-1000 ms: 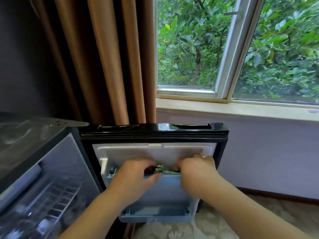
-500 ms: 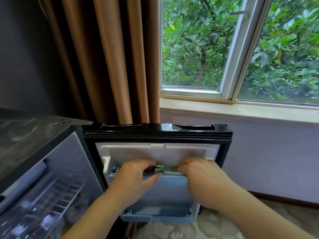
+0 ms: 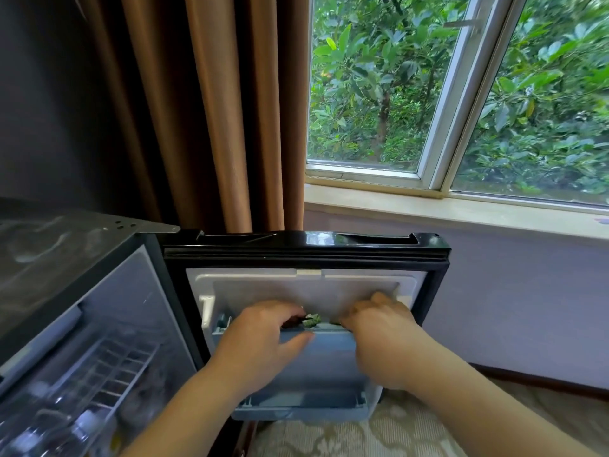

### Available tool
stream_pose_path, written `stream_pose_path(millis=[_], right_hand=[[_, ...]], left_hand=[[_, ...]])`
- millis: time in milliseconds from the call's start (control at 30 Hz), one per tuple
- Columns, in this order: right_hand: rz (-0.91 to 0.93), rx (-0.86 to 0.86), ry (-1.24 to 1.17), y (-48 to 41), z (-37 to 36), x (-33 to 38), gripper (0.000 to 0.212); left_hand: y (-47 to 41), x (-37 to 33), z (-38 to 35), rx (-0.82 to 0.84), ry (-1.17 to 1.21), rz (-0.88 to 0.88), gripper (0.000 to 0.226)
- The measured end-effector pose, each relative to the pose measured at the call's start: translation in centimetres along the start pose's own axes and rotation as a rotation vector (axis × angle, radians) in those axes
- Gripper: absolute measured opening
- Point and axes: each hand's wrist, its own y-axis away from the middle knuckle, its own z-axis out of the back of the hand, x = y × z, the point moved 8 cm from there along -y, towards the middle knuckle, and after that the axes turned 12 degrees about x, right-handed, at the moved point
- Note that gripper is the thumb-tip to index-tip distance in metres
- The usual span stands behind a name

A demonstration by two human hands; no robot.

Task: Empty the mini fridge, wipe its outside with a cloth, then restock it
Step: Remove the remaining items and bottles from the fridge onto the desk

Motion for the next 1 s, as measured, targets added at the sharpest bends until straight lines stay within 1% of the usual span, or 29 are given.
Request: stream_pose_path(millis=[100, 267, 433, 500, 700, 767, 833, 900, 1000], right_hand=[[-0.031, 0.036, 0.023, 0.0, 0.0, 0.3, 0.04], [-0.047, 0.077, -0.018, 0.0, 0.2, 0.3, 0.039], [-0.026, 0.149, -0.051, 0.5, 0.3, 0.0, 0.048], [-0.009, 0.157, -0.07, 0.9, 0.4, 0.0, 0.047], [-0.059, 0.227, -0.05, 0.5, 0.0, 0.1, 0.028], [-0.071, 0.224, -0.079, 0.7, 0.1, 0.1, 0.027], [-0.061, 0.206, -0.118, 0.9, 0.1, 0.0, 0.033], [-0.015, 0.146, -0.149, 1.1, 0.3, 0.0, 0.037], [0.028, 0.073, -0.262, 1.9, 1.1, -0.3, 0.04]], left_hand=[[0.0, 0.0, 0.0, 0.005, 0.003, -0.007, 0.041], [0.0, 0.0, 0.1, 0.016, 0.003, -0.024, 0.04], [0.0, 0.2, 0.0, 0.031, 0.004, -0.032, 0.04], [-0.2, 0.2, -0.1, 0.042, 0.0, -0.041, 0.039], [-0.4, 0.0, -0.2, 0.064, -0.009, -0.067, 0.039], [-0.4, 0.1, -0.3, 0.066, -0.004, -0.076, 0.04], [-0.4, 0.2, -0.3, 0.06, 0.002, -0.082, 0.04], [-0.4, 0.4, -0.2, 0.054, 0.011, -0.082, 0.042], [-0.4, 0.6, 0.0, 0.033, 0.058, -0.073, 0.045]])
